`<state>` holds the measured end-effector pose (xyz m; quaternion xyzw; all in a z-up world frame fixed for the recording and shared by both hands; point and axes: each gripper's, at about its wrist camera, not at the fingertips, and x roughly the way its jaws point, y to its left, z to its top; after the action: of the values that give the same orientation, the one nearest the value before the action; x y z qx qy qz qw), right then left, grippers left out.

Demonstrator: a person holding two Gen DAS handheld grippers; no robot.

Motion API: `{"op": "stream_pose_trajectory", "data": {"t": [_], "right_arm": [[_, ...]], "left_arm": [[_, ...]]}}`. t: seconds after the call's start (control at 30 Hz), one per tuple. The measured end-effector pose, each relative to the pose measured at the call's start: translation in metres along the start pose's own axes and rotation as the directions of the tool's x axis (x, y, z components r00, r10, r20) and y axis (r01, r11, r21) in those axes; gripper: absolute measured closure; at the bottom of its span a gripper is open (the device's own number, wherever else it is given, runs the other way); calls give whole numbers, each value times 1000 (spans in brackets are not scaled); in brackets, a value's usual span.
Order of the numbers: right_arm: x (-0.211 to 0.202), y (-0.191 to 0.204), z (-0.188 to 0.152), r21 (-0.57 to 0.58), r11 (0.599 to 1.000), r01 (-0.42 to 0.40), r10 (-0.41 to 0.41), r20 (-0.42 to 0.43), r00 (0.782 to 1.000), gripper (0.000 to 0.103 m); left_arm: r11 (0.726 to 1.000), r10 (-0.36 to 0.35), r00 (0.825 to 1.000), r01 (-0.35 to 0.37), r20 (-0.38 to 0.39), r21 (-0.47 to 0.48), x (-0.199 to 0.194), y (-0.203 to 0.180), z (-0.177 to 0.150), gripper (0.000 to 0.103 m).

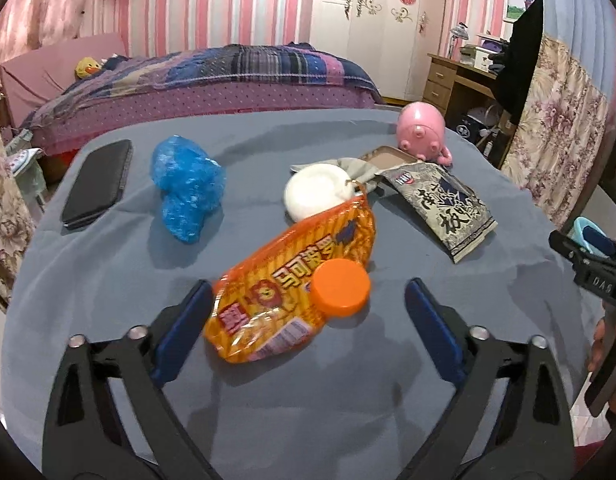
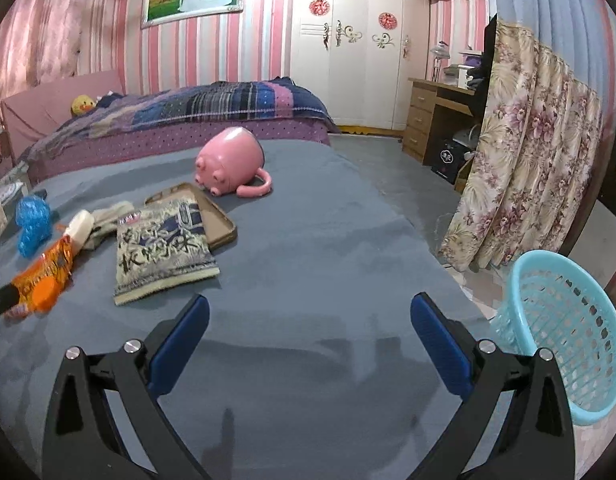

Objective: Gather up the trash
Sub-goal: 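Move both tools back over the bed toward the remaining trash, then grasp the orange bottle cap with the left tool while the right tool grasps the printed snack bag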

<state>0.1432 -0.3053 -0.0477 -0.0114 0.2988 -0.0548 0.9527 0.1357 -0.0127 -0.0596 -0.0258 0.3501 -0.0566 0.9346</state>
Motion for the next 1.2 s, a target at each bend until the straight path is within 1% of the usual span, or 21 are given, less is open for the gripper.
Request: {"op": "stream_pose_trajectory", "data": {"t": [0.03, 0.1, 0.17, 0.2, 0.23, 0.27, 0.3, 0.33, 0.37, 0.4, 0.57, 0.63, 0.73, 0.83, 0.93, 1.1, 1.17, 1.2], "right_arm": [[0, -1, -1, 1, 1000, 2, -2, -2, 1000, 5], [2, -5, 0, 10, 1000, 5, -5, -5, 1000, 5], [3, -9, -1, 25, 1000, 6, -6, -9, 1000, 5], [5, -9, -1, 26, 1000, 6, -6, -11, 1000, 5], [6, -9, -1, 28, 1000, 7, -6, -14, 1000, 5], [6, -9, -1, 26, 1000, 7, -7, -17, 1000, 5], [7, -9, -1, 23, 1000, 8, -7, -18, 1000, 5], [7, -8, -2, 17, 1000, 9, -8, -18, 1000, 5], [8, -6, -2, 10, 1000, 9, -9, -19, 1000, 5], [8, -6, -2, 5, 1000, 8, -8, -20, 1000, 5], [9, 1, -1, -30, 999, -14, 13, -21, 1000, 5], [9, 6, 0, -43, 999, -29, 28, -20, 999, 5], [8, 17, 4, -78, 995, -59, 58, -14, 998, 5], [11, 29, 9, -106, 989, -106, 105, -17, 994, 5], [21, 40, 17, -110, 980, -168, 165, -40, 985, 5], [40, 62, 33, -161, 964, -210, 199, -81, 977, 6], [50, 70, 38, -180, 959, -219, 203, -100, 974, 10], [53, 72, 40, -182, 958, -222, 205, -106, 973, 16]], "left_arm": [[1000, -13, 1000, 13, -7, 0, 3, -2, 2, 20], [1000, -30, 999, 31, -16, 4, 9, -7, 5, 22], [999, -32, 999, 33, -40, 20, 18, -13, 7, 23], [999, -29, 998, 30, -55, 27, 24, -17, 7, 25], [999, -25, 997, 28, -77, 38, 29, -20, 7, 32], [998, -30, 995, 34, -99, 48, 34, -23, 7, 36], [998, -37, 993, 43, -116, 52, 38, -25, 7, 45], [997, -43, 991, 50, -129, 54, 41, -26, 7, 53], [997, -48, 989, 56, -139, 56, 43, -27, 7, 57], [996, -52, 989, 61, -141, 58, 44, -27, 6, 64], [997, -70, 992, 74, -106, 33, 36, -23, 6, 64], [998, -63, 994, 65, -86, 25, 32, -20, 7, 64], [999, -49, 998, 49, -44, 18, 22, -16, 12, 64], [999, -44, 999, 44, -22, 2, 16, -10, 20, 64], [1000, -16, 1000, 16, 7, 4, 9, -3, 29, 64], [999, 45, 998, -45, 42, 5, 4, 9, 46, 64], [998, 62, 997, -62, 45, -2, 5, 14, 51, 64], [998, 65, 997, -65, 46, -3, 6, 16, 52, 64]]}}
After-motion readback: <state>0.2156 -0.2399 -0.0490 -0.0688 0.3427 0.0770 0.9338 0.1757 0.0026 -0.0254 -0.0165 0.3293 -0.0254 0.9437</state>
